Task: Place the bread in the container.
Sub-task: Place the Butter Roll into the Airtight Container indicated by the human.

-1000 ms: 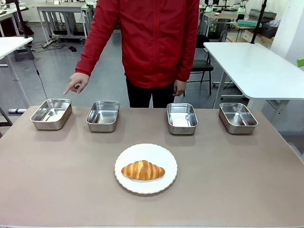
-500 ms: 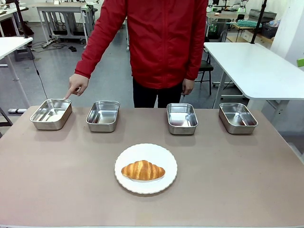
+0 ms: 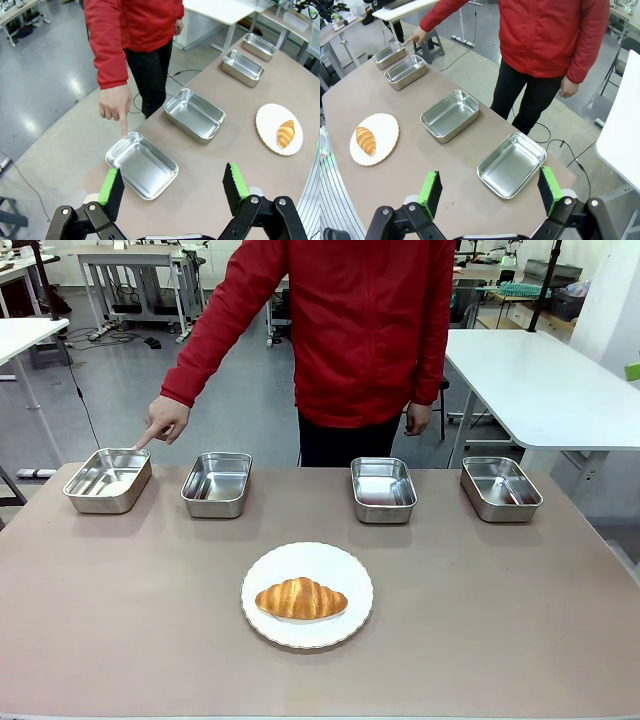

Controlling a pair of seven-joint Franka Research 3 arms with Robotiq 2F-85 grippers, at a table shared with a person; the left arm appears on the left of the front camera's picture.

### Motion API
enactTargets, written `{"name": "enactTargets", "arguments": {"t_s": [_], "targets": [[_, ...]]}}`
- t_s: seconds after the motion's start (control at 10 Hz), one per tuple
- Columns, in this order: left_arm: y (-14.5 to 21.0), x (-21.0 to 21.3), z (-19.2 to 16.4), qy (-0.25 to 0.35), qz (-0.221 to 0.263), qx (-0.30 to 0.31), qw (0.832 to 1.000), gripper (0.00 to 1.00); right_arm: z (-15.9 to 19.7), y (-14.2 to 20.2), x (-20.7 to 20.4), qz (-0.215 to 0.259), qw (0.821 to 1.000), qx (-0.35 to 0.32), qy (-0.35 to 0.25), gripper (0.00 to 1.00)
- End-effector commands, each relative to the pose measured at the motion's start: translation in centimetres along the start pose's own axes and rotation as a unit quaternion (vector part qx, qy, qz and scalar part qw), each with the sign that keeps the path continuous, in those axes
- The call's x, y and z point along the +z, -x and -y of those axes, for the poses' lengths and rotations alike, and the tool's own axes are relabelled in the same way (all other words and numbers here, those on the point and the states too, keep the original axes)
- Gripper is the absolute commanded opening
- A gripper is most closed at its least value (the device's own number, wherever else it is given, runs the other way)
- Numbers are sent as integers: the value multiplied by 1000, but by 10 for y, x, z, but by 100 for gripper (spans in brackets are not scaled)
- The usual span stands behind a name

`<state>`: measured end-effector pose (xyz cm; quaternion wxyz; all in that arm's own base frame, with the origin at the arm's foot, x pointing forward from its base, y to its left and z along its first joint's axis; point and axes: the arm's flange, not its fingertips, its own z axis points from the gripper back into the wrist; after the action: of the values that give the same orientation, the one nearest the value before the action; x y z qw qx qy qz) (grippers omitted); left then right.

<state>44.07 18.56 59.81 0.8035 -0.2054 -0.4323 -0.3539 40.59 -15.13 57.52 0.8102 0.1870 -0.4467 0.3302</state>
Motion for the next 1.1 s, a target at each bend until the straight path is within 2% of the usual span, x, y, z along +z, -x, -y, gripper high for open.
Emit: {"name": "enactTargets", "arguments": {"t_s": [0.0, 0.5, 0.7, 1.0], "targets": [[0, 1, 1, -1, 1, 0, 1000, 100, 0, -1, -1, 6, 1000, 1, -2, 100], [0, 0, 0, 0, 0, 0, 1000, 100, 0, -1, -1, 6, 1000, 1, -2, 100], [-30, -25, 19, 42, -19, -34, 998, 100, 0, -1, -1, 6, 1000, 1, -2, 100], [-62, -100, 70, 136, -78, -78, 984, 100, 0, -1, -1, 6, 1000, 1, -2, 100]]}}
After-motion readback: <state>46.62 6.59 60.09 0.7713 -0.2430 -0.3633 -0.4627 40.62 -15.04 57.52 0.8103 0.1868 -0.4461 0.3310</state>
